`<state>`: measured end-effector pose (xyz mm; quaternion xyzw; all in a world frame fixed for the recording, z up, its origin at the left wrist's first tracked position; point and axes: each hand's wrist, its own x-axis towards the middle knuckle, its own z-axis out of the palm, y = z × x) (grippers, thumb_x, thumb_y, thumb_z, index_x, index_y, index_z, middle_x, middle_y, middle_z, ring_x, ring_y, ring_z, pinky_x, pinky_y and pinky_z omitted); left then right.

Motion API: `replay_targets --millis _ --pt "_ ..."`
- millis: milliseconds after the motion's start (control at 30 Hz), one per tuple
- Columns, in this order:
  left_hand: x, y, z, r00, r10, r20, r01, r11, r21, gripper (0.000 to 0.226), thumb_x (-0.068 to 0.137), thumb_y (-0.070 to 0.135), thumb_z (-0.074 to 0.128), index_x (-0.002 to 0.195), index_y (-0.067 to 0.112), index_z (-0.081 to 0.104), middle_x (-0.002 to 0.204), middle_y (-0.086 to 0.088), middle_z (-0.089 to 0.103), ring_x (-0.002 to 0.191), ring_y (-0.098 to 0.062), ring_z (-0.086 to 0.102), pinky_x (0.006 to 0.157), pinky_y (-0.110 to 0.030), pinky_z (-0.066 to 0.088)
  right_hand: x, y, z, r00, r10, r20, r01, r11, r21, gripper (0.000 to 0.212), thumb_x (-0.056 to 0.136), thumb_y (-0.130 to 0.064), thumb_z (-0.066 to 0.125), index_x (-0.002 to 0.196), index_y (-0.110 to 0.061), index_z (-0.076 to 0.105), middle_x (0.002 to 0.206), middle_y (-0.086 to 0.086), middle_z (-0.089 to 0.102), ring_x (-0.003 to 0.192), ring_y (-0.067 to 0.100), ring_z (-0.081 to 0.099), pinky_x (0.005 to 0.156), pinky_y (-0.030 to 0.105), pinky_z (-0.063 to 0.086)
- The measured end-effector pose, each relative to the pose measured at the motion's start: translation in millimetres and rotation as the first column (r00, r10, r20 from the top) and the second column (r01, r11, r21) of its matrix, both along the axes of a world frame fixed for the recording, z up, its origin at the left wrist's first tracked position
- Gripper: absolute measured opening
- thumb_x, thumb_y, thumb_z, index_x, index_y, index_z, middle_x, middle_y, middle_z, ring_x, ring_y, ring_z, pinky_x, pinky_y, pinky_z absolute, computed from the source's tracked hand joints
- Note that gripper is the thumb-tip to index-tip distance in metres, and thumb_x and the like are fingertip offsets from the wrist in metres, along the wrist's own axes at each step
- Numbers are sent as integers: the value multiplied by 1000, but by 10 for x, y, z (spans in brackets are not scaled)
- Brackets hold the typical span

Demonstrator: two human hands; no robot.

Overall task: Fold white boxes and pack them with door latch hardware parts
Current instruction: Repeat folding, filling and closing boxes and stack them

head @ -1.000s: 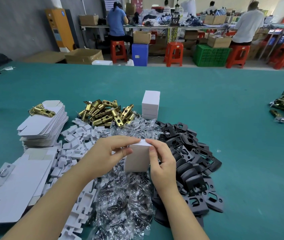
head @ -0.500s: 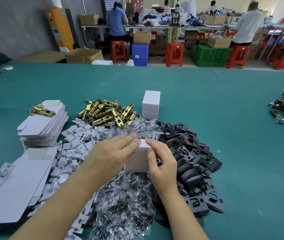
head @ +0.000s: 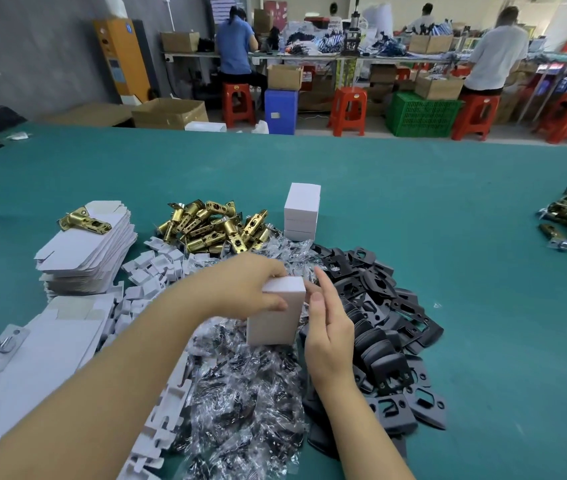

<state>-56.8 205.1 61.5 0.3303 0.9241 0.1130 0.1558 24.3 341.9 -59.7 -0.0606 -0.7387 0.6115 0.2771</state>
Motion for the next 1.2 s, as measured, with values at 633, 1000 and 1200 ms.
replay_targets --millis 633,1000,1200 --pt "-1572 1087 -215 891 395 -223 -187 768 613 29 90 -5 56 117 4 57 121 -15 57 111 -30 53 83 -28 35 -145 88 -55 975 -106 193 114 993 -32 22 106 -28 49 114 -30 69 107 -16 69 103 -2 63 82 9 46" --pt "-1680 1147 -604 884 454 -114 -359 815 455 64 82 58 74 124 24 39 121 -4 40 87 -25 58 75 -38 49 -121 71 -23 978 -58 201 66 997 -33 21 102 -38 45 107 -38 66 93 -10 67 78 4 59 70 15 43" --pt "-1742 1219 -599 841 539 -37 -461 751 474 56 88 42 65 139 33 44 112 -8 48 80 -26 56 53 -28 34 -118 72 10 977 -72 199 77 997 -16 20 103 -33 48 99 -49 60 97 -12 68 90 5 63 74 14 47"
